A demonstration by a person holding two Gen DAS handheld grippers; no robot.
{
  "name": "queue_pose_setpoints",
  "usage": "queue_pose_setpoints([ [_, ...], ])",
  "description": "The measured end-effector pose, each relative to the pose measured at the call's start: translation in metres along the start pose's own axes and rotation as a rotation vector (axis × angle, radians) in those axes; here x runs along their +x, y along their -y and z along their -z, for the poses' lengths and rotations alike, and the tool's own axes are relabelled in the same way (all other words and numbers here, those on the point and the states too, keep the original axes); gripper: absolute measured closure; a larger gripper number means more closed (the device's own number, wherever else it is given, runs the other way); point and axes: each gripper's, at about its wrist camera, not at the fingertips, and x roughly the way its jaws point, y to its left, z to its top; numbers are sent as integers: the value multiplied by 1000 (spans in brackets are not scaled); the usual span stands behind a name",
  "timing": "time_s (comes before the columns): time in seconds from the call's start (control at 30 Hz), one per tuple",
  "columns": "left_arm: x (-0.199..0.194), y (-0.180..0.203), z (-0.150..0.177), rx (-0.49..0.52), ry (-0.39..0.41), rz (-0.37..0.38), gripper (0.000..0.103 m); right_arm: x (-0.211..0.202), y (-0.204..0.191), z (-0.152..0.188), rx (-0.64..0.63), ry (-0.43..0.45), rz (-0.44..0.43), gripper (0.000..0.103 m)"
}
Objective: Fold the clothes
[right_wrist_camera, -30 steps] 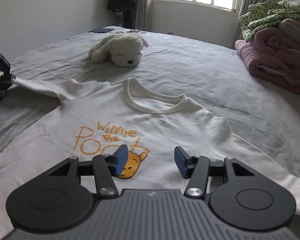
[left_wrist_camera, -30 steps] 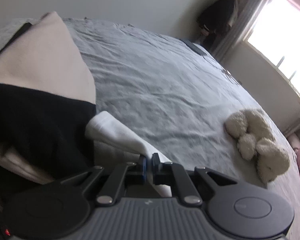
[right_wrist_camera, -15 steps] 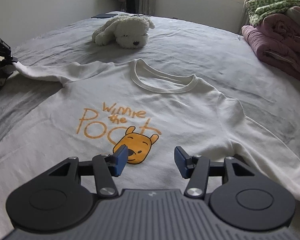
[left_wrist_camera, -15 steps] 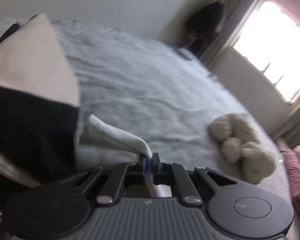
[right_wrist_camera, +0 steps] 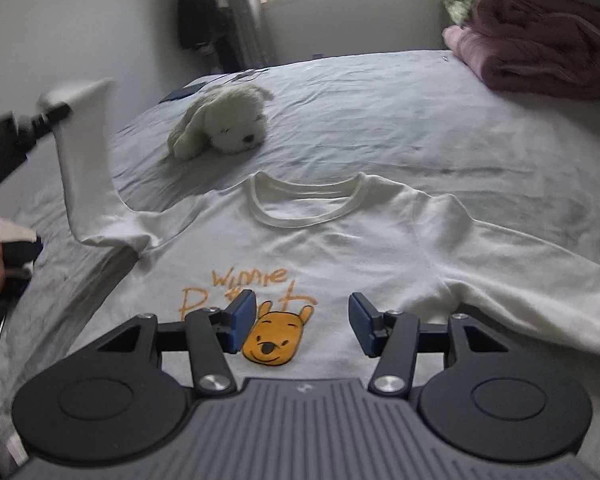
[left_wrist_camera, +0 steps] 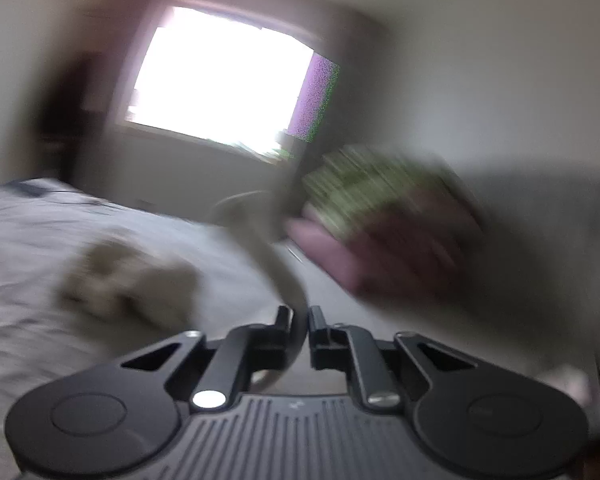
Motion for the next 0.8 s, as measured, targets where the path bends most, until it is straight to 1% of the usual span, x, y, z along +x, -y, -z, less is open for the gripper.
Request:
queue_pose_setpoints([
  [0.03,5,8,10,8,-39,21,68,-2,5,0,25,4,-3,49],
  [0.07,10,16,20,15,-78,42,67,-4,11,-1,58,8,-13,49],
  [0.13,15,21,30,-5,-133,72,67,-6,23,-1,131,9,-29,49],
  [0.17,15,21,33,-11,-145,82,67,-6,30,-1,169,8,-37,49],
  [0.23,10,19,31,-21,-143,90,67,-4,42,1,248,-9,-48,49],
  [0.3,6,9,27,-49,-142,89,67,1,50,4,308,-29,-59,49],
  [0.37,4,-3,24,-81,-162,78,67,7,55,8,357,-49,-77,49],
  [0.47,4,-21,25,-103,-197,47,67,19,45,10,354,-72,-124,49],
  [0.57,7,-36,32,-126,-276,14,67,36,32,10,326,-89,-145,49],
  [0.63,12,-39,41,-121,-347,25,67,48,26,11,314,-107,-134,49],
  [0.67,14,-40,46,-117,-384,32,67,53,24,12,304,-112,-119,51],
  [0.73,18,-37,53,-64,-434,22,67,58,21,14,288,-108,-94,69],
  [0.77,19,-37,55,-53,-447,26,67,60,20,14,283,-103,-88,74],
  [0.8,19,-37,57,-47,-456,33,67,59,19,13,274,-91,-80,83],
])
